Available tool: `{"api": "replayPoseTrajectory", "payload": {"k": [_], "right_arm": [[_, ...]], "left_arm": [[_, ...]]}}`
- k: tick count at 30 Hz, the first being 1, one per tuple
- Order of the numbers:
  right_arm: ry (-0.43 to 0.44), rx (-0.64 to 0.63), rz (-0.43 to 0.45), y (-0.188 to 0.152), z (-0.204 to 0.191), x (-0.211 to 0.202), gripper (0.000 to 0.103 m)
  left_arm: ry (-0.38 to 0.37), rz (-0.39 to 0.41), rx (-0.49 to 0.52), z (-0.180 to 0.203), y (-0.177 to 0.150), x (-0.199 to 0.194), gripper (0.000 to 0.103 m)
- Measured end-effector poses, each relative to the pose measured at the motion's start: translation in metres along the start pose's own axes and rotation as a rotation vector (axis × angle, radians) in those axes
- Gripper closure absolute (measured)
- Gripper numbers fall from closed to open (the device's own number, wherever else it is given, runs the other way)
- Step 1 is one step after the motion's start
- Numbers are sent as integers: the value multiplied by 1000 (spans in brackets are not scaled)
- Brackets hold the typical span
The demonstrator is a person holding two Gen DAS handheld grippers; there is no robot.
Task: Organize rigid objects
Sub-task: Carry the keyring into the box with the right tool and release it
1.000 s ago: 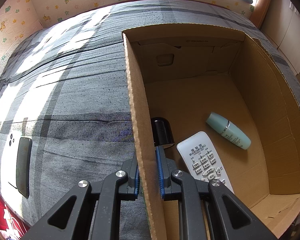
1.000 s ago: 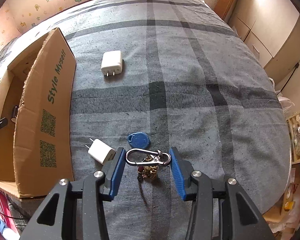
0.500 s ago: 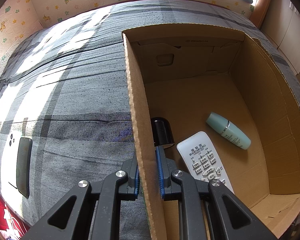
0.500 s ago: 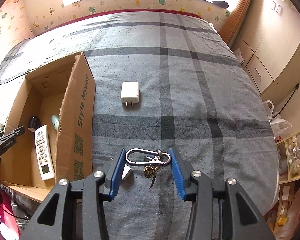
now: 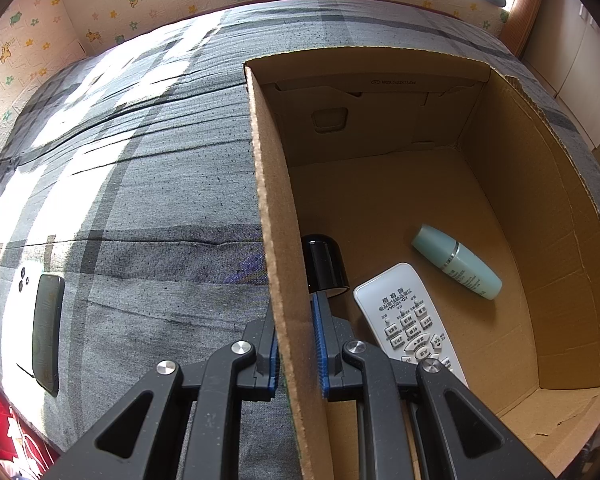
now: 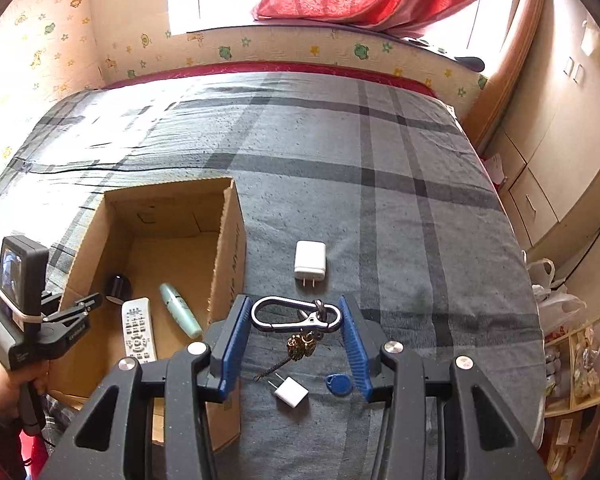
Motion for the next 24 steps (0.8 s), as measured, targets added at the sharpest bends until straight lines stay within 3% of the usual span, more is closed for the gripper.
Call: {"api": "replayPoseTrajectory", "payload": {"k": [12, 24], "right_arm": [[90, -88, 76, 35, -56, -22, 56], [154, -160, 35, 35, -106, 1, 56]], "left_arm": [[1, 1, 1, 0, 0, 0, 88], [-1, -1, -3, 0, -1, 1, 88]]}}
Point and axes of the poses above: each gripper's, at about its wrist camera, not at the fingertips, and x roughly the way its jaws point, z to its right, y to its top, the point moved 2 cm from there along x, roughly the way its jaws point, and after that the axes turned 6 degrees about -x, right-handed, at the moved point
